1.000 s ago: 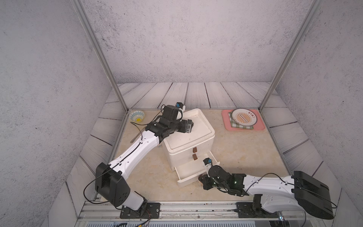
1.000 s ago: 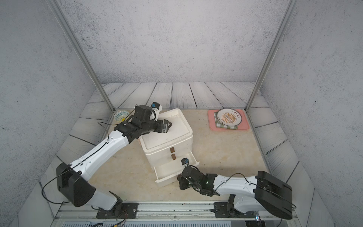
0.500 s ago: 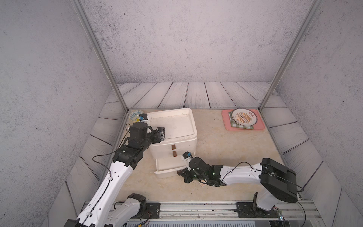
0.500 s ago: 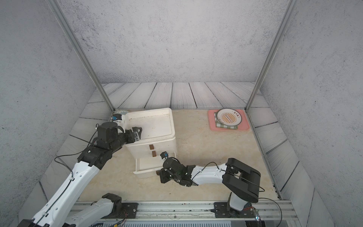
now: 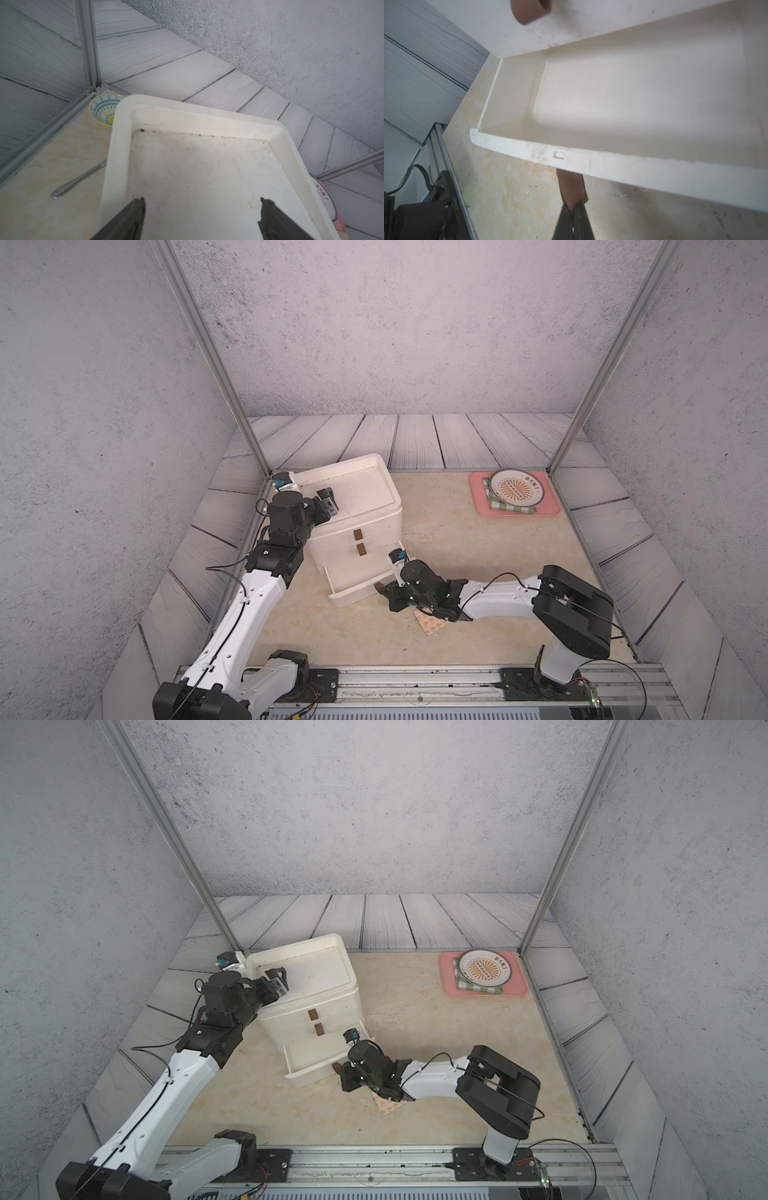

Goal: Please put the sticky notes in the drawer by color
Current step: Move the storage box to the center of the board.

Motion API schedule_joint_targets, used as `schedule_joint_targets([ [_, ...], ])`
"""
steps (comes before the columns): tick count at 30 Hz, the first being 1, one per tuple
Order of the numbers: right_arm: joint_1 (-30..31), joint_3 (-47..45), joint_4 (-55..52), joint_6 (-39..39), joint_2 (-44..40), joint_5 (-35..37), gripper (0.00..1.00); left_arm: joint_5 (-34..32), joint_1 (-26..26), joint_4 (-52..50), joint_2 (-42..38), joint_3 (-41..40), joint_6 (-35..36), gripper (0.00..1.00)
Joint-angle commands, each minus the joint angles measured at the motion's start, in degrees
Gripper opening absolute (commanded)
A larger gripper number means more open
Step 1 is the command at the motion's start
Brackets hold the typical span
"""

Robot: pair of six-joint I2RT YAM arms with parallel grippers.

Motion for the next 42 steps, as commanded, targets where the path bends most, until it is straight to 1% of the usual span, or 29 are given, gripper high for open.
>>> schedule_joint_targets([
  [1,-2.7,-4.2,-0.7,0.5,-5.1,1.6,0.00,-3.6,6.5,-17.3,2.7,-2.6,-1.8,0.91],
  [4,-3.7,-6.7,0.5,1.9,-6.3,1.8,0.00,-0.9,8.0,-20.8,1.7,3.3,-0.2,0.92],
  [6,-3.7,-6.6,0.7,1.9,-5.8,1.1,0.00,1.0,8.6,-21.6,0.1,5.9,0.9,0.91],
  [8,-3.7,-6.3,1.7,2.4,-4.8,0.4,0.00,-1.4,9.3,-25.0,-1.3,8.1,0.7,0.91],
  [10,-3.7,-6.0,2.8,2.6,-4.1,-0.7,0.00,-2.8,11.2,-25.7,-3.3,7.8,0.6,0.90],
  [12,-3.7,-5.5,3.1,2.7,-3.5,-1.3,0.00,-1.0,14.0,-25.0,-4.9,5.9,0.0,0.89],
  [14,-3.7,-5.8,3.8,2.9,-3.4,-1.7,0.00,0.4,15.5,-24.2,-4.7,4.2,-0.7,0.88],
  [16,-3.7,-6.1,4.1,3.0,-3.8,-1.9,0.00,1.8,16.2,-21.8,-2.6,2.0,-1.4,0.86],
  [21,-3.6,-6.9,3.4,3.2,-5.6,-1.9,0.00,3.5,17.4,-15.6,7.5,0.1,-3.6,0.79],
  [22,-3.6,-7.1,3.2,3.2,-6.0,-1.9,0.00,5.1,17.4,-13.7,9.2,0.1,-4.1,0.79],
  [23,-3.6,-7.2,2.7,3.0,-6.4,-1.6,0.00,8.1,17.4,-11.9,11.5,0.8,-3.8,0.78],
  [26,-3.6,-7.7,1.7,2.9,-7.2,-0.8,0.00,15.4,16.6,-11.4,18.8,6.0,-4.3,0.78],
  [30,-3.6,-7.8,0.8,2.4,-6.5,0.7,0.00,19.6,12.2,-10.7,27.8,13.0,-4.2,0.79],
  [35,-3.8,-5.2,-0.4,1.5,-4.3,1.4,0.00,18.9,5.0,-11.3,35.3,20.4,-3.4,0.80],
  [39,-6.2,-3.7,-0.7,1.4,-3.0,0.4,0.00,19.4,2.4,-12.3,39.1,25.0,-4.4,0.81],
  [41,-7.4,-3.4,-1.0,1.1,-3.9,-1.4,0.00,19.3,1.4,-13.2,39.5,26.1,-4.5,0.81],
  [42,-7.5,-2.4,-3.1,0.2,-4.9,-1.5,0.00,19.3,1.3,-13.5,39.1,26.3,-4.5,0.81],
])
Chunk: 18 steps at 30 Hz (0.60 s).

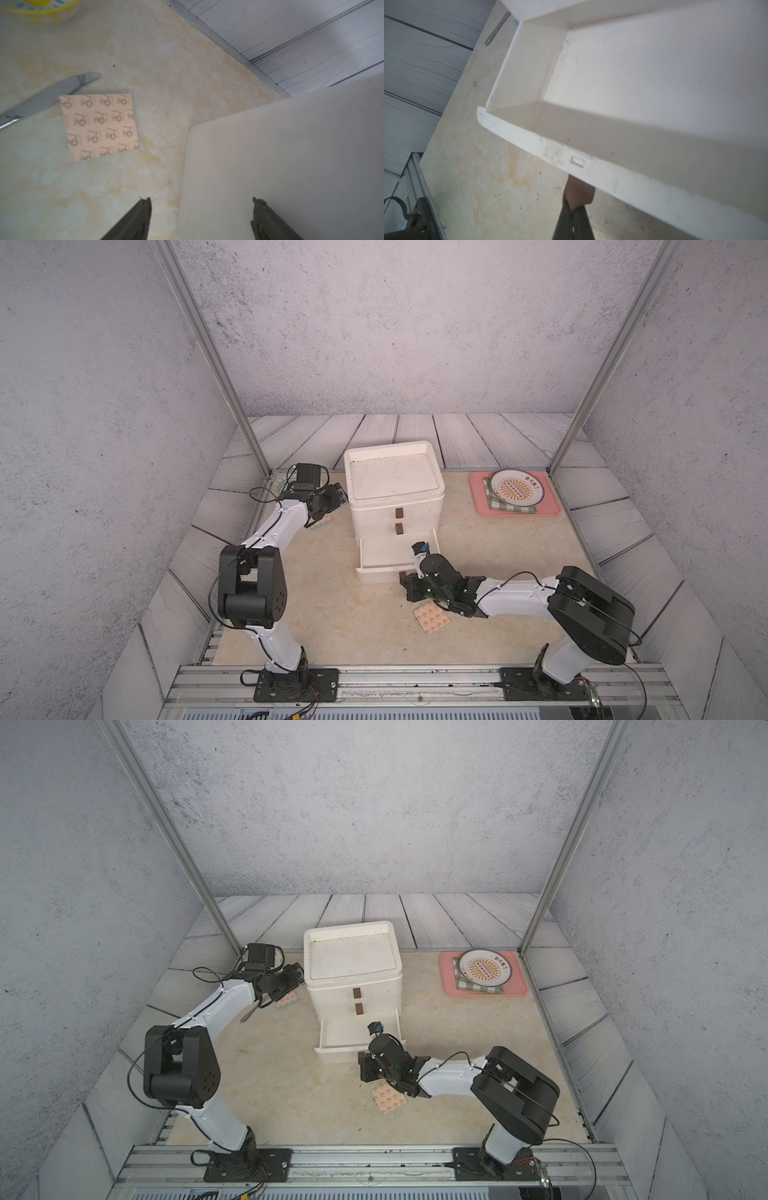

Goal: Please put the sticky notes in the drawer by color
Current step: Move the storage box to the center of the board.

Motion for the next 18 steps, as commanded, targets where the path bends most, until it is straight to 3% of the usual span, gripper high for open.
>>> schedule_joint_targets([
  [1,-0.9,3.1,-4.1,-2.5,-1.4,-1.9,0.00,2.0,-1.1,-1.3,-0.9,1.8,-0.4,0.81],
  [9,-0.8,-2.2,-6.4,0.2,-7.0,-5.0,0.00,0.0,-2.6,-8.5,-14.7,1.9,2.4,0.82],
  [16,-0.9,-1.2,-8.1,-1.1,-7.5,-3.4,0.00,-5.6,-12.2,-9.6,-26.5,-3.3,3.4,0.82],
  [17,-0.9,-0.8,-8.1,-1.1,-7.3,-3.9,0.05,-5.9,-12.8,-10.8,-26.5,-2.8,3.9,0.82],
  [18,-0.9,0.0,-9.4,-1.2,-7.4,-4.1,0.19,-7.2,-13.3,-11.6,-26.7,-2.7,4.7,0.82],
])
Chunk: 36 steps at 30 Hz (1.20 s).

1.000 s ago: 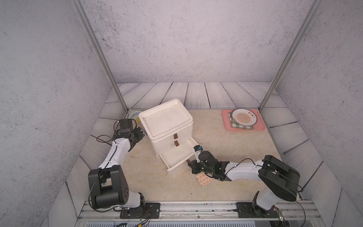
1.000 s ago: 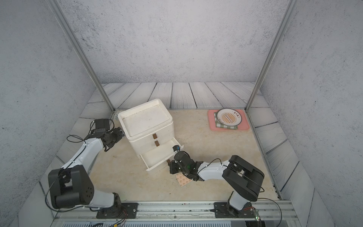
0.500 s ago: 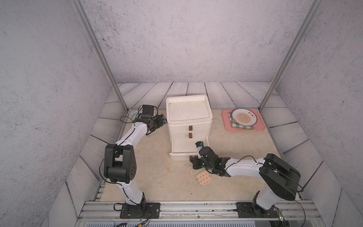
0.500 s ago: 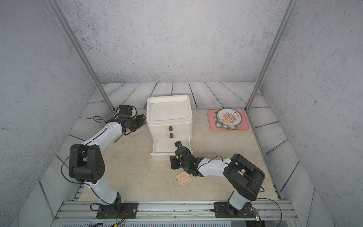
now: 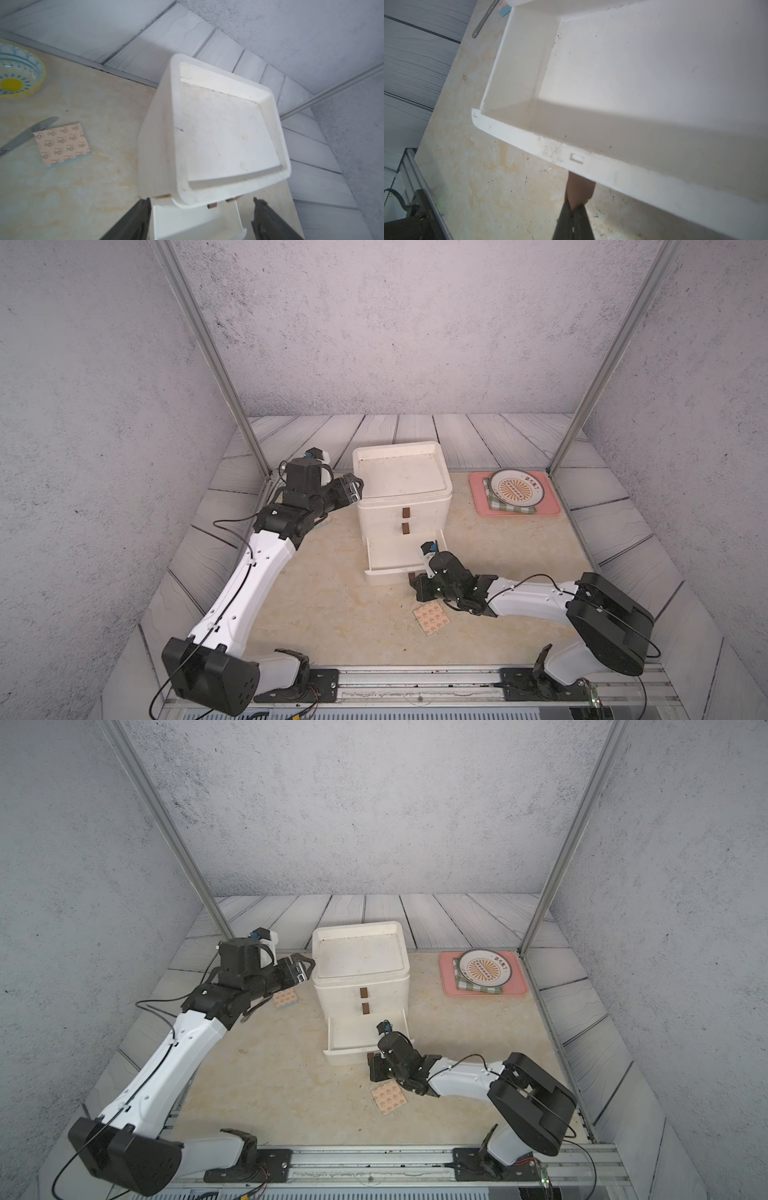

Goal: Please put the sticky notes in the drawer by color
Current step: Move the storage box to the center of the board, then pick up the sticky notes from the center of the board.

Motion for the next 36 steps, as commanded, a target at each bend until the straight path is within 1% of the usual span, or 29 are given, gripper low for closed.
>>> schedule_joint_targets([
  [1,0.7,2.7,-4.3,-0.8,-2.5,-1.8,0.34,-4.4,-1.2,-3.7,0.9,-2.1,2.5,0.82],
  [2,0.6,2.9,-6.1,-1.2,-3.4,-1.6,0.44,-4.5,-1.2,-3.9,0.7,-2.3,2.8,0.82],
  [3,0.7,3.0,-7.9,-1.3,-4.6,-1.3,0.51,-4.9,-1.2,-4.7,0.5,-2.2,3.3,0.82],
  [5,0.6,2.5,-13.3,-1.9,-9.3,-0.1,0.60,-7.3,-1.1,-6.0,-0.6,-3.0,5.0,0.83],
  [7,0.8,1.7,-19.3,-2.4,-14.1,1.0,0.69,-10.4,0.0,-6.0,-2.3,-5.7,5.4,0.86],
  [11,0.9,-3.0,-30.0,-2.0,-22.9,2.3,0.71,-7.1,4.4,-4.0,-5.2,-12.7,3.3,0.86],
  [13,1.6,-6.4,-31.9,-0.7,-25.3,1.4,0.76,-6.2,4.8,-3.7,-6.7,-15.8,3.2,0.86],
  [15,3.5,-9.4,-32.9,0.4,-26.0,2.0,0.78,-5.6,4.8,-2.6,-8.5,-19.7,2.9,0.85],
  [18,6.0,-11.7,-32.5,1.1,-23.8,3.1,0.81,-5.6,4.8,-1.2,-10.9,-25.2,1.6,0.85],
  [19,6.7,-11.3,-31.9,0.6,-22.2,3.5,0.84,-5.0,4.8,-0.7,-11.6,-26.9,1.2,0.85],
  [22,8.6,-7.9,-31.6,-2.4,-16.1,5.8,0.85,-2.9,4.9,0.3,-11.7,-29.7,0.3,0.85],
  [24,9.5,-4.9,-32.1,-5.0,-12.1,7.6,0.86,-1.2,4.9,0.1,-11.2,-30.1,0.3,0.85],
  [26,10.1,-1.9,-32.7,-7.1,-8.5,8.8,0.88,-1.2,4.9,-0.9,-11.3,-30.1,0.4,0.85],
  [31,11.0,1.6,-34.2,-9.4,-5.7,9.8,0.89,-2.3,4.9,-1.1,-13.2,-30.7,0.5,0.86],
  [32,11.0,1.8,-34.3,-9.8,-5.2,10.1,0.94,-2.4,4.9,-1.2,-13.3,-30.7,0.6,0.86],
  [35,11.0,3.6,-35.3,-11.4,-2.2,10.3,0.96,-1.8,4.9,-0.9,-12.6,-30.8,0.7,0.85],
  [36,11.2,4.3,-35.6,-11.6,-1.0,10.3,0.99,-1.4,4.9,-0.7,-12.3,-30.8,0.6,0.85],
])
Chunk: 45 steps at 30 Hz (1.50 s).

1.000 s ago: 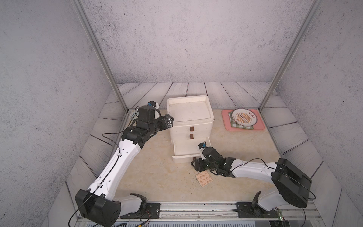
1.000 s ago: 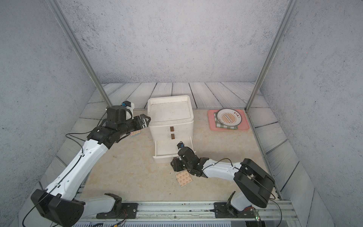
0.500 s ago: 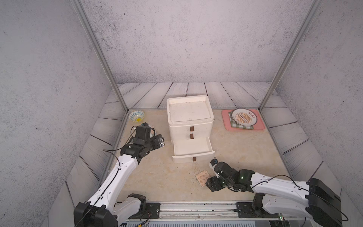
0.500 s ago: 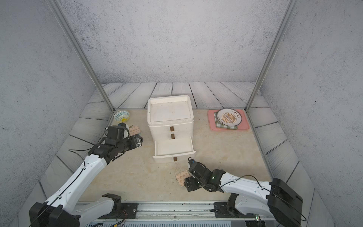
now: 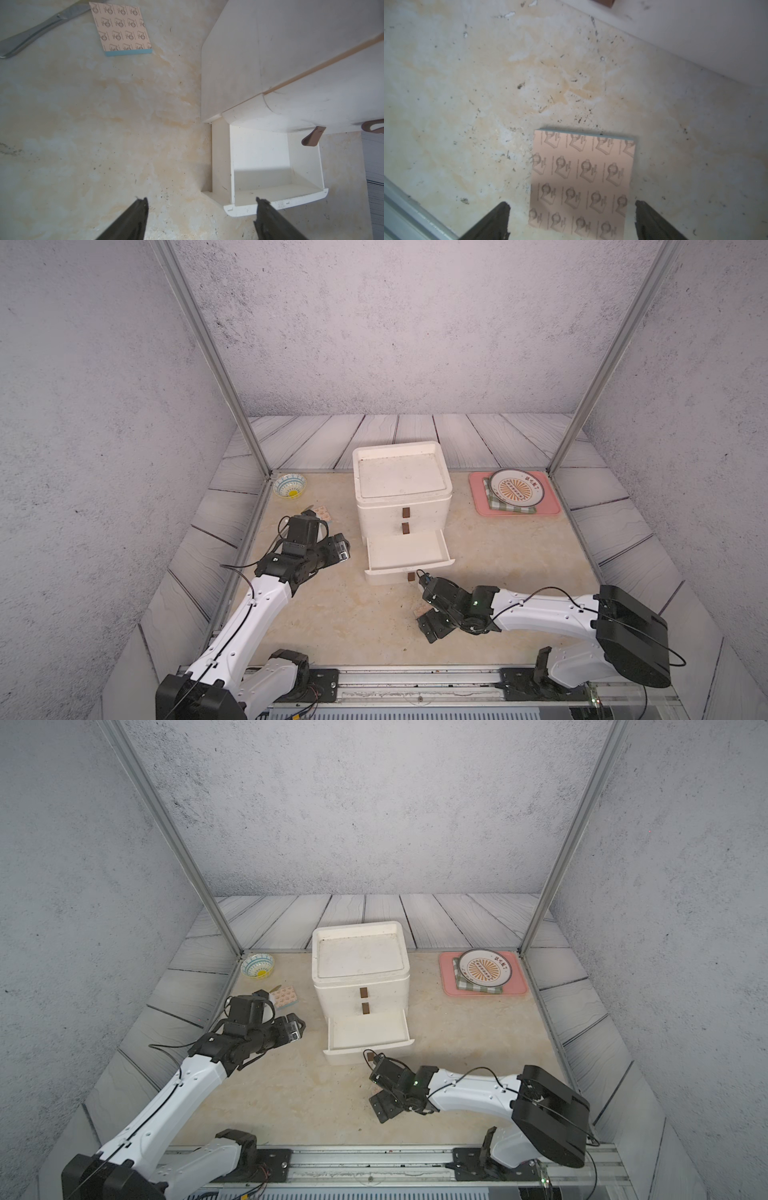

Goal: Please put the sticky notes in the drawer by color
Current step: Pick up the sticky notes from the center of the board, then place the sticky notes in the drawer.

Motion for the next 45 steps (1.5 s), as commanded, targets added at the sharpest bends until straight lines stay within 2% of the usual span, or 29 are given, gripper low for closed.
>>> schedule_joint_targets([
  [1,0.7,2.2,-2.6,-2.6,4.2,1.9,0.99,1.2,0.0,0.9,0.5,-0.8,-0.2,0.85],
  [9,2.7,3.6,-4.4,-0.2,9.8,4.9,0.99,1.8,0.1,1.4,1.0,-1.4,0.0,0.85],
  [12,3.3,3.4,-5.2,0.6,9.8,5.9,0.92,1.8,0.0,1.6,1.1,-1.4,0.0,0.85],
  [18,3.5,2.5,-5.4,1.4,4.9,6.3,0.80,1.9,0.1,1.4,1.0,-1.4,-0.1,0.85],
  [25,3.5,6.3,-11.3,1.0,-2.7,8.8,0.80,1.8,0.1,1.2,0.5,-1.4,0.0,0.86],
  [31,3.3,15.4,-15.0,-2.3,-5.9,13.7,0.81,2.1,0.0,1.4,0.6,-1.5,-0.1,0.85],
  [37,-2.9,24.2,-12.2,-8.2,0.2,13.7,0.82,1.3,0.1,1.3,0.4,-1.6,0.3,0.85],
  [45,-11.6,31.1,-3.4,-11.0,10.8,10.8,0.85,-1.6,1.6,0.6,-0.6,-1.4,0.3,0.86],
])
